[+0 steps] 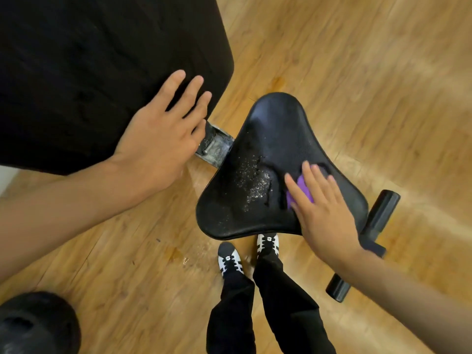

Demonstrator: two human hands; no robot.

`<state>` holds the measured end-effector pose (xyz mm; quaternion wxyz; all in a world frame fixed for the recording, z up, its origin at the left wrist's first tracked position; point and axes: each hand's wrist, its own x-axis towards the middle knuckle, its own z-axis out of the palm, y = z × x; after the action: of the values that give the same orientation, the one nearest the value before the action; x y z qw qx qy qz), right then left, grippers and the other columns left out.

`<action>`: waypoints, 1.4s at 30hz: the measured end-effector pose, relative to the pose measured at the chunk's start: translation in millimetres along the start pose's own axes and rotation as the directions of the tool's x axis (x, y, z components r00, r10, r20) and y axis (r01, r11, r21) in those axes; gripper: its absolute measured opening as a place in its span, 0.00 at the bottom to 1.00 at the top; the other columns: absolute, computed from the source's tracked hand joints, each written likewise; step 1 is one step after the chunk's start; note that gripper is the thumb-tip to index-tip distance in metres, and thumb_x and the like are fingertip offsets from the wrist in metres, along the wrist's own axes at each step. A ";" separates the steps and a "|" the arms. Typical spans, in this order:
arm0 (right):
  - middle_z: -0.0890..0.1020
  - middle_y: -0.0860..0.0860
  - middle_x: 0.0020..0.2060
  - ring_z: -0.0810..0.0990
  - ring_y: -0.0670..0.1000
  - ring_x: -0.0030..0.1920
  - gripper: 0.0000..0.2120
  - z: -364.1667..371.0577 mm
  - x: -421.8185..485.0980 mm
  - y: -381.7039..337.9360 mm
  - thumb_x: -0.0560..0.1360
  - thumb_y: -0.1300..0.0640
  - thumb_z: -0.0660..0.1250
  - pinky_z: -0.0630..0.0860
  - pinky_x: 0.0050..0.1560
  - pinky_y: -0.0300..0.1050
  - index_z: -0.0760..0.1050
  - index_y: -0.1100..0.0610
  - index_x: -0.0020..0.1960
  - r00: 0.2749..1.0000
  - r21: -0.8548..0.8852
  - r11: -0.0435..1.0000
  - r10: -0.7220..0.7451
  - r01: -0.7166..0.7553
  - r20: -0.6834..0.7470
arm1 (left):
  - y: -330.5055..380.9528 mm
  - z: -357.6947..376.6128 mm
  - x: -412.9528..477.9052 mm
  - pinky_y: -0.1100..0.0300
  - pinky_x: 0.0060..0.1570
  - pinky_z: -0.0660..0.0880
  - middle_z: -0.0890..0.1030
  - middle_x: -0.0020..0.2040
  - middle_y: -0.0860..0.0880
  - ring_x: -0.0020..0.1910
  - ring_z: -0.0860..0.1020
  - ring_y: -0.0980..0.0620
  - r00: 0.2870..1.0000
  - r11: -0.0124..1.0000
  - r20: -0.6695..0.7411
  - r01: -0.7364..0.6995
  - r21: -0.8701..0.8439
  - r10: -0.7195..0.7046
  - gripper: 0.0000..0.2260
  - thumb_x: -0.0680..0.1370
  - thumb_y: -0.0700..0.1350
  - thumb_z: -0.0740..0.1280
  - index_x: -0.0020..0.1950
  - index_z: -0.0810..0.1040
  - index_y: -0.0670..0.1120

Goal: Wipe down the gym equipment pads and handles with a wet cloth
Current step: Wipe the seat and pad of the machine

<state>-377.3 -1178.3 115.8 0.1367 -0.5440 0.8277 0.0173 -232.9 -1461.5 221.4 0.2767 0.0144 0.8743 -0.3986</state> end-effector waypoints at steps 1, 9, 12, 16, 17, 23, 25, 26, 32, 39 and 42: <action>0.57 0.61 0.81 0.53 0.61 0.82 0.26 -1.3 -25.1 0.9 0.85 0.54 0.60 0.56 0.80 0.61 0.59 0.53 0.82 0.996 -0.037 0.996 -0.073 0.076 0.058 | -0.6 -0.3 0.2 0.30 0.77 0.38 0.41 0.83 0.34 0.81 0.41 0.28 1.000 1.000 -0.003 0.004 -0.001 -0.004 0.31 0.85 0.57 0.47 0.84 0.48 0.44; 0.55 0.63 0.81 0.51 0.63 0.82 0.25 -14.2 184.4 16.0 0.87 0.47 0.48 0.47 0.81 0.58 0.59 0.52 0.82 0.997 0.035 0.998 -0.061 0.060 0.040 | 3.5 4.0 1.9 0.29 0.77 0.37 0.41 0.83 0.35 0.81 0.40 0.28 1.000 1.000 -0.003 0.010 -0.008 -0.010 0.33 0.84 0.60 0.49 0.84 0.48 0.45; 0.54 0.62 0.82 0.51 0.61 0.82 0.24 -10.0 190.4 5.1 0.87 0.49 0.51 0.46 0.81 0.58 0.60 0.52 0.82 1.000 0.026 1.000 -0.010 0.010 0.004 | 5.8 3.8 3.6 0.28 0.75 0.35 0.40 0.83 0.35 0.81 0.39 0.28 1.000 1.000 0.013 0.018 -0.011 -0.018 0.33 0.84 0.60 0.50 0.84 0.47 0.46; 0.62 0.61 0.79 0.59 0.61 0.80 0.25 -3.3 40.1 -0.3 0.84 0.53 0.63 0.53 0.80 0.58 0.66 0.55 0.79 0.998 0.012 0.999 -0.047 0.048 -0.051 | 3.0 1.5 3.0 0.28 0.75 0.36 0.41 0.83 0.34 0.81 0.40 0.27 1.000 1.000 0.004 0.005 -0.010 -0.005 0.32 0.85 0.58 0.49 0.84 0.49 0.44; 0.62 0.61 0.80 0.58 0.61 0.80 0.26 -3.9 5.3 -1.4 0.83 0.53 0.65 0.53 0.80 0.58 0.65 0.55 0.79 0.998 -0.006 0.998 -0.064 0.064 -0.004 | 2.1 1.1 2.4 0.28 0.75 0.36 0.41 0.83 0.33 0.81 0.40 0.27 1.000 1.000 -0.004 0.005 -0.015 -0.005 0.32 0.85 0.58 0.49 0.85 0.49 0.43; 0.63 0.63 0.79 0.60 0.63 0.80 0.25 -6.5 114.4 0.1 0.84 0.53 0.62 0.55 0.79 0.58 0.65 0.57 0.79 0.995 -0.036 0.995 -0.094 0.092 -0.043 | 2.0 -0.5 3.0 0.28 0.76 0.38 0.43 0.84 0.34 0.81 0.42 0.28 0.999 0.999 -0.024 0.034 -0.023 -0.035 0.32 0.85 0.59 0.48 0.85 0.50 0.44; 0.57 0.63 0.81 0.54 0.62 0.81 0.25 -7.0 164.7 -4.9 0.86 0.52 0.57 0.50 0.80 0.57 0.61 0.56 0.81 1.000 0.030 1.000 0.005 -0.004 -0.030 | 3.7 -1.5 3.4 0.29 0.76 0.38 0.43 0.84 0.35 0.82 0.42 0.28 0.999 0.999 -0.011 0.036 -0.020 -0.036 0.32 0.84 0.60 0.48 0.85 0.49 0.45; 0.56 0.62 0.81 0.52 0.62 0.82 0.24 -5.1 168.9 -4.1 0.86 0.52 0.55 0.48 0.80 0.57 0.61 0.55 0.81 0.999 0.035 0.999 0.030 -0.029 -0.029 | 4.5 -2.3 4.7 0.29 0.76 0.38 0.43 0.84 0.35 0.82 0.42 0.29 0.999 0.999 -0.004 0.039 -0.017 -0.039 0.32 0.84 0.60 0.48 0.85 0.50 0.46; 0.62 0.62 0.79 0.58 0.62 0.80 0.26 -5.3 -31.2 28.5 0.83 0.49 0.53 0.55 0.79 0.62 0.66 0.57 0.79 1.000 0.024 1.000 0.000 0.000 0.007 | 2.0 -4.9 1.7 0.30 0.78 0.42 0.45 0.84 0.35 0.82 0.44 0.29 1.000 1.000 0.001 0.007 -0.012 -0.007 0.30 0.84 0.57 0.46 0.85 0.51 0.45; 0.64 0.63 0.78 0.61 0.64 0.79 0.24 0.3 45.4 16.7 0.85 0.51 0.53 0.56 0.79 0.61 0.67 0.57 0.78 0.991 0.037 0.999 0.039 -0.035 -0.132 | 2.9 -4.5 2.3 0.30 0.78 0.44 0.47 0.84 0.35 0.82 0.45 0.29 1.000 1.000 -0.017 0.024 0.001 -0.024 0.31 0.84 0.58 0.47 0.84 0.52 0.44; 0.60 0.65 0.79 0.57 0.65 0.80 0.25 6.6 123.5 -1.7 0.84 0.53 0.59 0.52 0.79 0.61 0.63 0.56 0.80 0.995 0.069 0.996 0.062 -0.057 -0.077 | 4.7 -2.3 1.8 0.30 0.79 0.44 0.46 0.84 0.35 0.82 0.45 0.29 0.999 1.000 -0.026 0.028 0.001 -0.028 0.31 0.85 0.58 0.46 0.84 0.51 0.44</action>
<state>-420.1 -1288.5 79.4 0.1213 -0.5146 0.8483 -0.0279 -234.4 -1456.9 218.4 0.2598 0.0075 0.8776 -0.4029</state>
